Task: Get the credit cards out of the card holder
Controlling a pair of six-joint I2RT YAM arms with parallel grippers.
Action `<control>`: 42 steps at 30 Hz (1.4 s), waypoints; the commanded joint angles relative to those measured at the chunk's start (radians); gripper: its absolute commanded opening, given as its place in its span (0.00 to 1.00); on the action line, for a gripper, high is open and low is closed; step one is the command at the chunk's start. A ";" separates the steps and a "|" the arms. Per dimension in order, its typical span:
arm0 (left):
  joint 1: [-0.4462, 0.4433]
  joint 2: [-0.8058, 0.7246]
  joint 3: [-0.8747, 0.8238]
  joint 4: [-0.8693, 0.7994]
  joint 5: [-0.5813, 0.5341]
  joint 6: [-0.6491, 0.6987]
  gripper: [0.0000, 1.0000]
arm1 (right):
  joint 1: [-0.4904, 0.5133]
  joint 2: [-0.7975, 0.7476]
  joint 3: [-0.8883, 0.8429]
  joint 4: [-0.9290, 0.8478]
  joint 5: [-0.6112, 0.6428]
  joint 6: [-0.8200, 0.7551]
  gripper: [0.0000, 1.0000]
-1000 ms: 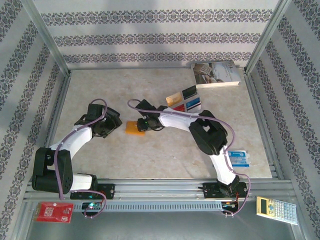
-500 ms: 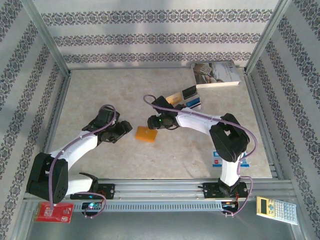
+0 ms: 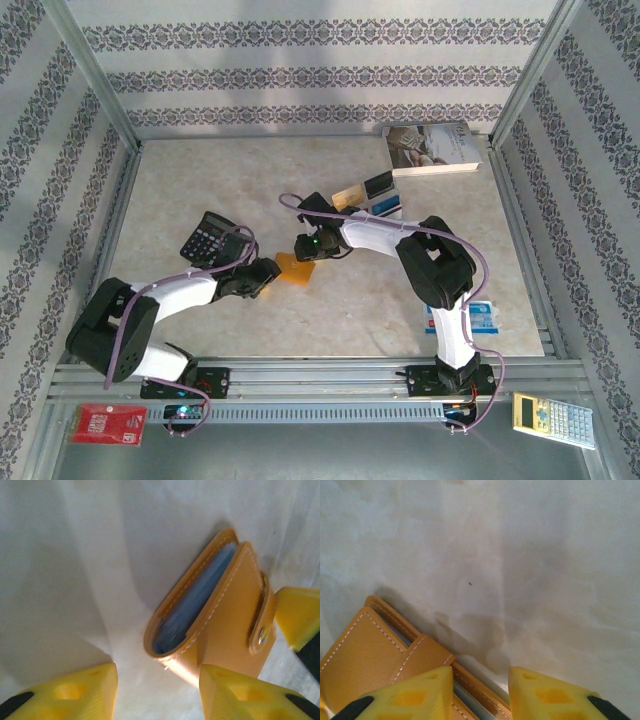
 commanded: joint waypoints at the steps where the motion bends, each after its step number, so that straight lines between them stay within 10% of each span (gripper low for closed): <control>1: -0.010 0.032 0.045 0.070 0.011 -0.020 0.42 | 0.007 -0.043 -0.061 -0.025 -0.060 0.032 0.30; 10: 0.006 0.101 0.100 0.055 0.027 0.046 0.33 | 0.035 -0.186 -0.260 0.086 -0.177 0.198 0.26; 18: 0.030 0.082 0.168 -0.096 0.073 0.188 0.37 | 0.017 -0.276 -0.255 0.077 -0.032 0.156 0.32; 42: 0.021 0.172 0.149 -0.035 0.260 0.304 0.42 | 0.009 -0.063 -0.205 0.054 0.005 0.184 0.29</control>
